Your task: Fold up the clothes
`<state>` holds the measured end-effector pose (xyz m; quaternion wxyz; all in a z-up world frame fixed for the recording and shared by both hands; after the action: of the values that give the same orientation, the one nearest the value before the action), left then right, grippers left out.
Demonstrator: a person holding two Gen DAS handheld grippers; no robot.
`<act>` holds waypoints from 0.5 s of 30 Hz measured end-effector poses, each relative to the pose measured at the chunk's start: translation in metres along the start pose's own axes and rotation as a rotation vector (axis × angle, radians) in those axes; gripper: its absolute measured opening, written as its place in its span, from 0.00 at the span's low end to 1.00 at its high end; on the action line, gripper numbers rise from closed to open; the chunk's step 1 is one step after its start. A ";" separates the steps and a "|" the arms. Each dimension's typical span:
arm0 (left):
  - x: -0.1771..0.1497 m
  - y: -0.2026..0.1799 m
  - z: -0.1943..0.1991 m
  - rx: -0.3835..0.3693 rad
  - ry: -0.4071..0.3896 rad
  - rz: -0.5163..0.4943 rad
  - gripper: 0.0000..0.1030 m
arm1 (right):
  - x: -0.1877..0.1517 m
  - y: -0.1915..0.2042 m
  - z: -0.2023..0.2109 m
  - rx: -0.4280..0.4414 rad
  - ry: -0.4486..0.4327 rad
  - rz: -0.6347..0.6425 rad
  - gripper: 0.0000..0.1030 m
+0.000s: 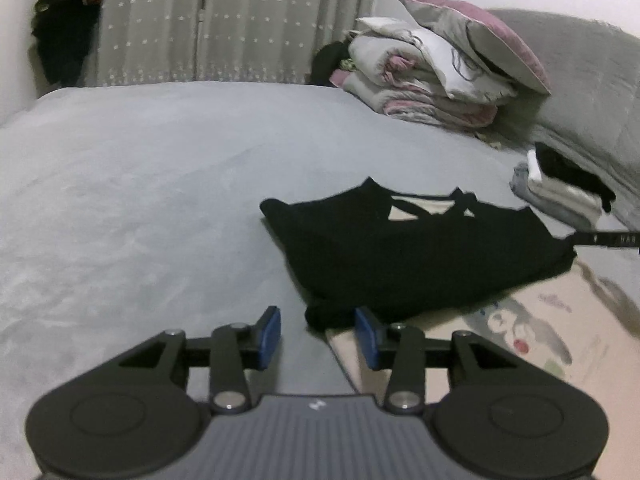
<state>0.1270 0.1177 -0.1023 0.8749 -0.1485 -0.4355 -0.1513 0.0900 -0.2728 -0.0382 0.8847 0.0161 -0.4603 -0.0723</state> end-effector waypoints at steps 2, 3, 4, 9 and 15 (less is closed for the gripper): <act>0.000 0.000 -0.004 -0.006 -0.006 -0.014 0.41 | -0.001 -0.002 0.000 -0.002 0.004 0.000 0.40; 0.001 0.001 -0.005 -0.011 -0.011 -0.017 0.41 | -0.001 -0.003 -0.001 -0.004 0.007 0.001 0.40; 0.002 0.001 -0.006 -0.019 -0.017 -0.016 0.41 | -0.002 -0.004 -0.001 -0.006 0.009 0.002 0.40; 0.003 -0.006 -0.009 -0.059 -0.029 -0.050 0.15 | -0.005 -0.010 -0.006 -0.006 0.028 0.004 0.42; -0.002 -0.019 0.003 -0.005 0.009 -0.111 0.11 | -0.006 -0.013 -0.008 -0.004 0.031 0.011 0.43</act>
<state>0.1164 0.1023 -0.0995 0.8669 -0.1255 -0.4386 -0.2011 0.0920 -0.2848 -0.0487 0.8920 0.0129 -0.4467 -0.0681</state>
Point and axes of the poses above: each gripper's, at about its wrist camera, not at the fingertips, and z roughly against the way its jaws point, y to its left, x to its top, the point moved 2 cm from there along -z, roughly the way its jaws point, and after that the axes turned 1 degree about y, right-handed, at the moved point
